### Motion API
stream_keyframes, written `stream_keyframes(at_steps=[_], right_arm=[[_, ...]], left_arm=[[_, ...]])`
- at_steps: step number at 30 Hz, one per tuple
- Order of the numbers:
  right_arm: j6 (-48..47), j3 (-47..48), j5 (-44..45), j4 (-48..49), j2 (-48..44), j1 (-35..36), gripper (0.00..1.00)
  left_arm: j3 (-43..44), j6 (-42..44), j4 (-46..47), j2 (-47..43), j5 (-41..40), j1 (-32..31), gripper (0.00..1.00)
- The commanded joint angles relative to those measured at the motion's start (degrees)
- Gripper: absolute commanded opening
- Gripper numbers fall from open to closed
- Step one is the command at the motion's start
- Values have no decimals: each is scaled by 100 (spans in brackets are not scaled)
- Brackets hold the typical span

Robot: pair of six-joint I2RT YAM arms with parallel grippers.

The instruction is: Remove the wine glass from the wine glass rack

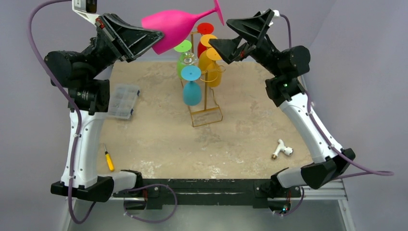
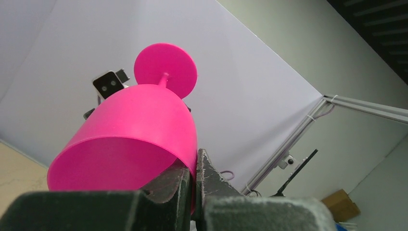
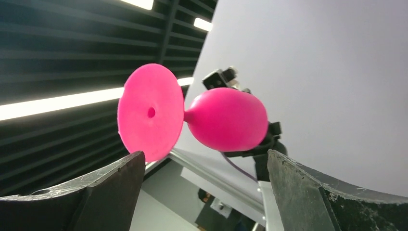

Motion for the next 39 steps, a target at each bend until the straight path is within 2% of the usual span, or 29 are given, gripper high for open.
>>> stream_keyframes(at_steps=[1, 8, 12, 17, 21, 26, 31, 34, 36, 39], right_arm=[[-1375, 61, -259, -1450, -453, -68, 97], [-2715, 564, -445, -3123, -474, -66, 97], [-3243, 704, -417, -3885, -505, -71, 97], [-3937, 994, -356, -4820, -529, -69, 96], [-4429, 1285, -264, -5632, -456, -64, 95], [-4652, 1370, -154, -6158, -397, -67, 95], [-4732, 1349, -90, -6348, -395, -66, 94], [-4751, 1291, -72, -6365, -389, -72, 93], [-4751, 1254, -72, -6352, -387, -72, 93], [-4787, 1226, -67, -6346, -365, -67, 93]], left_arm=[[607, 958, -1186, -237, -192, 60, 0], [1670, 2947, -4542, -258, -599, 77, 0], [1916, 3813, -6200, -401, -1481, 91, 0], [1914, 4315, -7605, -508, -2603, 130, 0], [1787, 4500, -8333, -525, -3182, 130, 0], [1622, 4660, -9096, -449, -3730, 130, 0], [1584, 5019, -9667, -357, -4027, 130, 0], [1115, 5215, -9485, -772, -4553, 130, 0], [993, 5264, -9413, -931, -4612, 138, 0], [1460, 5375, -10280, -409, -4391, 139, 0]])
